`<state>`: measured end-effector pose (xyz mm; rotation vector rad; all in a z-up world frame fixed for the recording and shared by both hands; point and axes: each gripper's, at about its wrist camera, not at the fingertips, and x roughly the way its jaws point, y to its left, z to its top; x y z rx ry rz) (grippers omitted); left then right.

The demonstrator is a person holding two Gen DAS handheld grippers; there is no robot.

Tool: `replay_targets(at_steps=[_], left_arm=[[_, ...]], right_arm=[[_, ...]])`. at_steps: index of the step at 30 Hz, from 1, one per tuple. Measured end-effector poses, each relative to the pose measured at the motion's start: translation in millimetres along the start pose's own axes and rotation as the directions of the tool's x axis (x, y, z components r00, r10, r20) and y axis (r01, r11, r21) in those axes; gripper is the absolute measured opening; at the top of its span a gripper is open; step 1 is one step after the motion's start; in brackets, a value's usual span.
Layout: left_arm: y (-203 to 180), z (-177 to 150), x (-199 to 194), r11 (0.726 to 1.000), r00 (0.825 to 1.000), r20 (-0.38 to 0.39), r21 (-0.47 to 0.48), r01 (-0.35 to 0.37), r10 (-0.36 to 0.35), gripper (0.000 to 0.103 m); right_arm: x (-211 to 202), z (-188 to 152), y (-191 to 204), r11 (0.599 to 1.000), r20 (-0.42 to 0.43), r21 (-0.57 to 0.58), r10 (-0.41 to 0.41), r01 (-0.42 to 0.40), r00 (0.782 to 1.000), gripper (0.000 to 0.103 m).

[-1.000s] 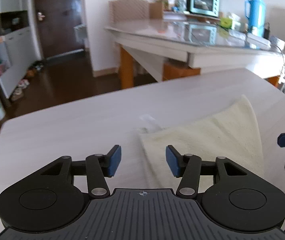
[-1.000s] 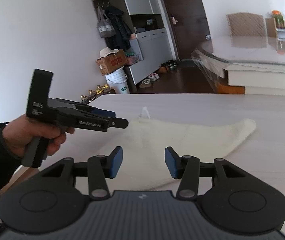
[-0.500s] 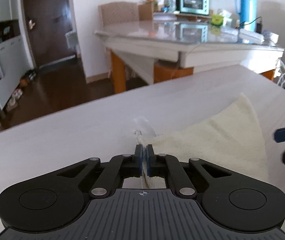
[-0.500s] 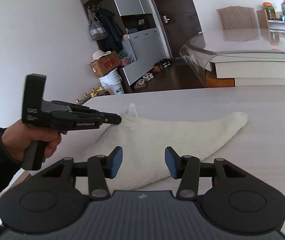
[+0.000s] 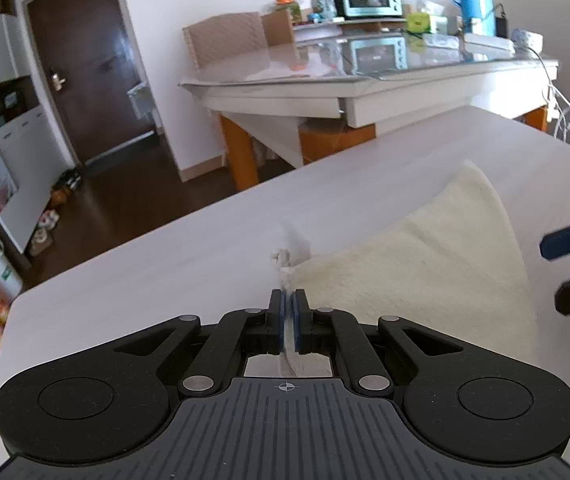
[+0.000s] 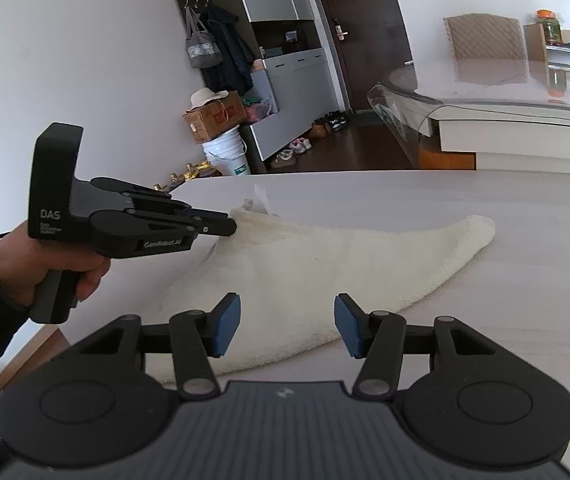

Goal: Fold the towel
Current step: 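Grasp the towel corner with the left tool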

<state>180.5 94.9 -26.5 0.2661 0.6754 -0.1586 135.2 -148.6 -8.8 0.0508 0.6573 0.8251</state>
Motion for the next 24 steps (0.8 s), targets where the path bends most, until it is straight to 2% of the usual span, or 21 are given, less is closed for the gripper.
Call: replay_targets(at_steps=[2,6,8,9,10,14,18,20,21,22,24], left_arm=[[-5,-2,1,1.000,1.000,-0.008,0.019,-0.002,0.002,0.014],[-10,-5,1,0.999,1.000,-0.007,0.038,-0.022,0.023,0.016],[-13,-6,2,0.997,0.998,-0.012,0.058,-0.056,0.057,0.026],[-14,-7,3,0.996,0.998,-0.013,0.064,-0.068,0.069,0.041],[-15,-7,3,0.996,0.998,-0.014,0.063,-0.064,0.065,0.046],[-16,-9,3,0.998,0.999,-0.018,0.058,-0.028,0.029,0.046],[-8,-8,6,1.000,0.999,-0.029,-0.002,-0.014,0.014,0.044],[-3,-7,9,0.999,0.999,-0.041,-0.032,0.000,-0.002,0.039],[-2,-7,10,0.999,0.999,-0.041,-0.040,0.001,-0.003,0.030],[-2,-7,10,0.999,0.999,-0.040,-0.045,0.000,-0.002,0.016],[-1,-7,10,0.999,0.999,-0.036,-0.053,-0.003,0.001,0.009]], right_arm=[[0,0,-2,1.000,0.001,0.008,-0.002,0.002,1.000,0.056],[3,0,-4,1.000,-0.004,0.012,-0.002,0.002,1.000,0.057],[3,-1,-5,1.000,-0.007,0.013,-0.002,0.002,1.000,0.057],[3,-2,-5,1.000,-0.008,0.014,-0.002,0.002,1.000,0.057],[3,-2,-5,1.000,-0.009,0.016,-0.001,0.001,1.000,0.057],[5,-3,-8,1.000,-0.010,0.024,-0.005,0.005,1.000,0.060],[6,-3,-9,1.000,-0.011,0.026,-0.004,0.004,1.000,0.060],[7,-4,-9,1.000,-0.012,0.027,-0.004,0.004,1.000,0.060],[7,-4,-9,1.000,-0.013,0.027,-0.004,0.004,1.000,0.060],[7,-4,-10,1.000,-0.012,0.028,-0.004,0.005,1.000,0.060],[7,-4,-10,0.999,-0.011,0.032,-0.005,0.006,1.000,0.060]])
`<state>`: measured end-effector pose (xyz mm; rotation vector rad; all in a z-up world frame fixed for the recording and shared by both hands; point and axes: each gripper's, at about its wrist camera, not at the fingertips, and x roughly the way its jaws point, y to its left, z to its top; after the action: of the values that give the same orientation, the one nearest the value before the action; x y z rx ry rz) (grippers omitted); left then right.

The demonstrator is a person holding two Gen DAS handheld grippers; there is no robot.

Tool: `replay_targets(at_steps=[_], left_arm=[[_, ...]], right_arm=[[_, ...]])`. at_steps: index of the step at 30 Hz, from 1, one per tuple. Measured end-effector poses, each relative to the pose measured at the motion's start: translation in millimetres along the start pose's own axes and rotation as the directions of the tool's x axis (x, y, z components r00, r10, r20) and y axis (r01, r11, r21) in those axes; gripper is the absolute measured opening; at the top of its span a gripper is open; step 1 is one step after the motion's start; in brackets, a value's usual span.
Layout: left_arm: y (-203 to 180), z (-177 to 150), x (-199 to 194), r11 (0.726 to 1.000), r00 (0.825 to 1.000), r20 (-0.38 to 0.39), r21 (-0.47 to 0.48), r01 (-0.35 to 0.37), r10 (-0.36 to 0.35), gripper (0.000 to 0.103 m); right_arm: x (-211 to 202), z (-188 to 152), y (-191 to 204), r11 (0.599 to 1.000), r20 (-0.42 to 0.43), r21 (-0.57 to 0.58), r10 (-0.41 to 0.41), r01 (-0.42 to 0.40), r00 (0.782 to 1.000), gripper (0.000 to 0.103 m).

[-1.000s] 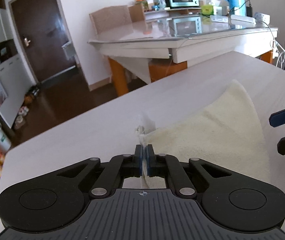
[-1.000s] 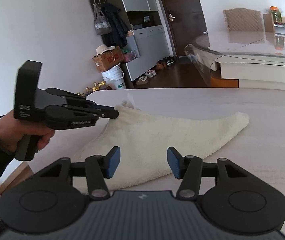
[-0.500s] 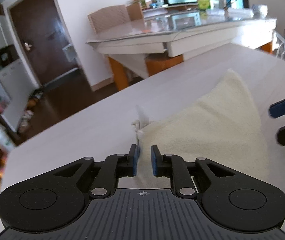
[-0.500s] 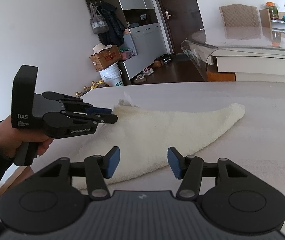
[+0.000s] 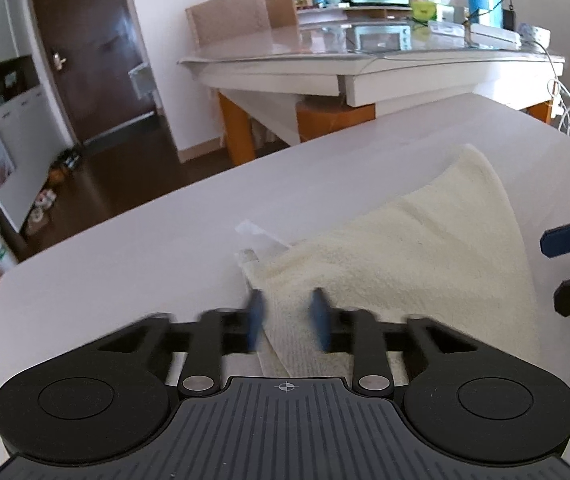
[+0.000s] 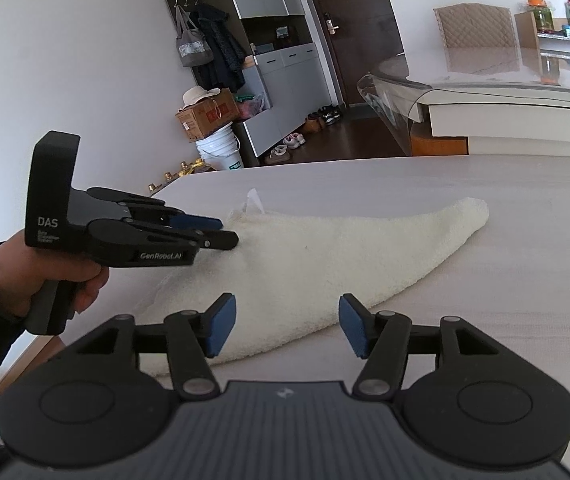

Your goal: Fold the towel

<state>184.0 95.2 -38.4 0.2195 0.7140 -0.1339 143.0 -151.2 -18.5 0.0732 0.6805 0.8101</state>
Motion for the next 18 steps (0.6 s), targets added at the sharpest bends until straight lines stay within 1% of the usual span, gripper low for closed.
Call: replay_targets(at_steps=[1,3,6,8,9,10,13,18], left_arm=[[-1,0,-2,1.000,1.000,0.008,0.002,-0.003,0.003,0.003],[-3,-2,-5,1.000,1.000,0.020,0.007,0.000,0.000,0.002],[-3,-3,-10,1.000,0.999,0.038,0.002,0.023,-0.023,0.001],[-4,-4,-18,0.997,0.995,0.059,0.002,0.082,-0.082,0.001],[-6,-5,-23,0.993,0.990,0.072,0.012,0.118,-0.119,0.001],[-9,-6,-28,0.990,0.987,0.077,0.029,0.139,-0.141,0.001],[-17,-9,-36,0.984,0.983,0.076,0.076,0.163,-0.169,0.001],[-23,-16,-34,0.976,0.979,0.038,0.103,0.194,-0.199,0.001]], right_arm=[[0,0,0,1.000,0.000,0.001,0.000,0.000,1.000,0.060],[0,-1,0,1.000,0.000,0.000,-0.001,0.001,1.000,0.060],[0,-1,0,1.000,-0.001,-0.008,0.001,-0.001,1.000,0.060],[0,1,2,0.999,0.001,-0.037,0.005,-0.005,1.000,0.060],[0,2,4,0.998,-0.001,-0.060,0.004,-0.004,1.000,0.060],[0,3,6,0.997,-0.001,-0.079,0.000,0.000,1.000,0.060],[3,4,11,0.990,-0.006,-0.140,-0.013,0.012,1.000,0.062],[9,5,18,0.977,-0.014,-0.214,-0.022,0.019,1.000,0.062]])
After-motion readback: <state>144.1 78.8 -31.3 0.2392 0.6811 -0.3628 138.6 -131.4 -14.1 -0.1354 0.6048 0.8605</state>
